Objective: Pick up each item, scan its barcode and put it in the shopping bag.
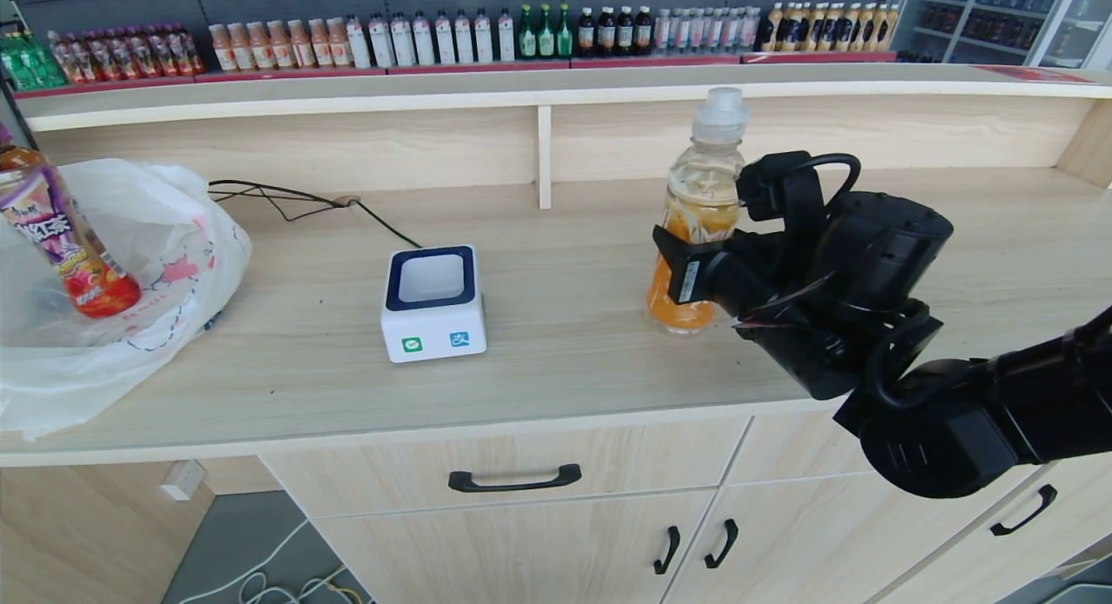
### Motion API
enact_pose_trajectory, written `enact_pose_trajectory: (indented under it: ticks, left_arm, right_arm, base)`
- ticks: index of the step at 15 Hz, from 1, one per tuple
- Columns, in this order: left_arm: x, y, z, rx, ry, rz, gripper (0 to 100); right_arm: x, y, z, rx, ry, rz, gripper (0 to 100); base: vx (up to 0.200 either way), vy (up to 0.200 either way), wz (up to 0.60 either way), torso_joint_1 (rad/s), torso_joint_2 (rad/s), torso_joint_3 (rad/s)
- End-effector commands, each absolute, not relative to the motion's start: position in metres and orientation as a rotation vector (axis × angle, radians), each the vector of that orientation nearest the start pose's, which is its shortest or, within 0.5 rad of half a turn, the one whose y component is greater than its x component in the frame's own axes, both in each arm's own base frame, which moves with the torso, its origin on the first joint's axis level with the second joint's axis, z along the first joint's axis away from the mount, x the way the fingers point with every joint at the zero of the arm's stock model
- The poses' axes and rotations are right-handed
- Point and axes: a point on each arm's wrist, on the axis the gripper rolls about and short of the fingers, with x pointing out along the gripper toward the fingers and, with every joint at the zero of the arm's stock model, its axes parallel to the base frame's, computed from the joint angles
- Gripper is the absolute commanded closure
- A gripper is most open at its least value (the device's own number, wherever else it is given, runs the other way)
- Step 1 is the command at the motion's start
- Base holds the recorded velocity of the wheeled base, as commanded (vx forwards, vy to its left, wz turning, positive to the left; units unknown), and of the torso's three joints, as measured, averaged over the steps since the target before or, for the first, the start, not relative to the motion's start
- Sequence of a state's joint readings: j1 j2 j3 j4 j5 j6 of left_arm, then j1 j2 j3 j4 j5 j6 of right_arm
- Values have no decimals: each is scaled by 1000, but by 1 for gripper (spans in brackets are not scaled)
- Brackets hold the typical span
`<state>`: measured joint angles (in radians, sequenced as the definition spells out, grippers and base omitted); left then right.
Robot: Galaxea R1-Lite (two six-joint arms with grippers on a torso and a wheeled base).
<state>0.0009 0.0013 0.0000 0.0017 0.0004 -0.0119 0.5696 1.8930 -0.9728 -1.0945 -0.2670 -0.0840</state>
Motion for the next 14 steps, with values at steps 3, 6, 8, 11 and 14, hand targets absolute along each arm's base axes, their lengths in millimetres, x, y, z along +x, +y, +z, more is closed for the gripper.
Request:
enact_pose_trajectory:
  ticks: [3,6,8,11,14]
  left_arm:
    - [-23,0,75,-12,3,3,0]
    - [-23,0,75,-12,3,3,0]
    - [-23,0,75,-12,3,3,0]
    - [-23,0,75,-12,3,3,0]
    - [-23,0,75,-12,3,2,0]
  right_arm:
    - [305,188,214,-6,-187,295,100]
    - [304,188,215,-3,-190,297,100]
    - [301,186,220,2,-202,297,100]
    - [295,182,231,15,-231,299,100]
    - [282,174,250,20,-245,303,100]
  base:
    - [0,0,0,0,0,0]
    - [0,0,0,0,0,0]
    - [0,0,0,0,0,0]
    - [0,0,0,0,0,0]
    - [0,0,0,0,0,0]
